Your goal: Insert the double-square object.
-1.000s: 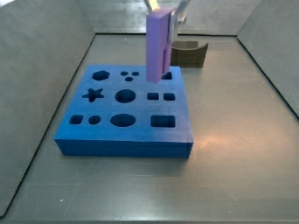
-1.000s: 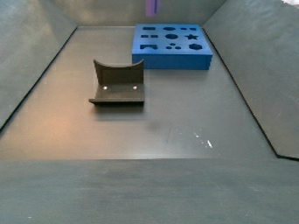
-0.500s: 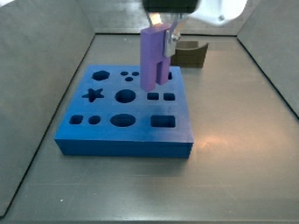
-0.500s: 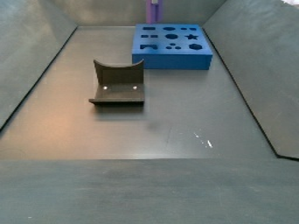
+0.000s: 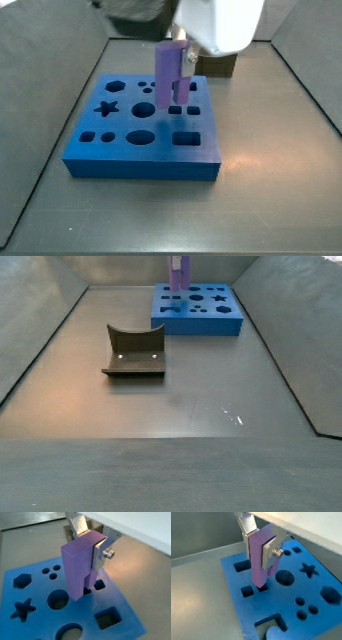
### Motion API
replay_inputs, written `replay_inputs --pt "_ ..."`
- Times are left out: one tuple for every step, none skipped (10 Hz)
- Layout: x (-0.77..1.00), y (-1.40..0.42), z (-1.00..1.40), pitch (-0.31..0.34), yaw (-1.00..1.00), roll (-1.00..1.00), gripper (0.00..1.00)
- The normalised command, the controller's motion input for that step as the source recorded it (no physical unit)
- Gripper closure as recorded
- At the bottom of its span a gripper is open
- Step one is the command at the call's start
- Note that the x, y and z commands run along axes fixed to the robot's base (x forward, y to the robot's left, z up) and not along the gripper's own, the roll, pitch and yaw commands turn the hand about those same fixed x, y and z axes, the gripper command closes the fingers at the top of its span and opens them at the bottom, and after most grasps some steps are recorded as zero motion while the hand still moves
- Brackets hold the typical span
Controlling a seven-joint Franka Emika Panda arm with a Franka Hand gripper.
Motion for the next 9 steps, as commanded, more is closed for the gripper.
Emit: replay_inputs --pt "0.0 0.0 -0.18 0.0 -1.0 0.06 1.0" --pt "0.11 0.0 -0.22 -0.009 -0.97 0.06 1.0" --pt "0.33 0.0 -0.17 0.0 -0.79 0.05 1.0" --pt "0.51 -0.01 -0.04 0.0 -0.63 0.0 1.0" --pt "0.62 -0.01 -0.2 0.0 -0.53 0.0 1.0" --pt "0.61 -0.03 -0.29 0.0 -0.42 0.04 1.0" --pt "0.35 0.0 -0.29 0.0 -0.33 0.08 1.0" --pt "0.0 0.0 -0.27 0.0 -0.12 0.06 1.0" --pt "-0.14 0.0 -0.52 -0.139 -0.11 0.0 1.0"
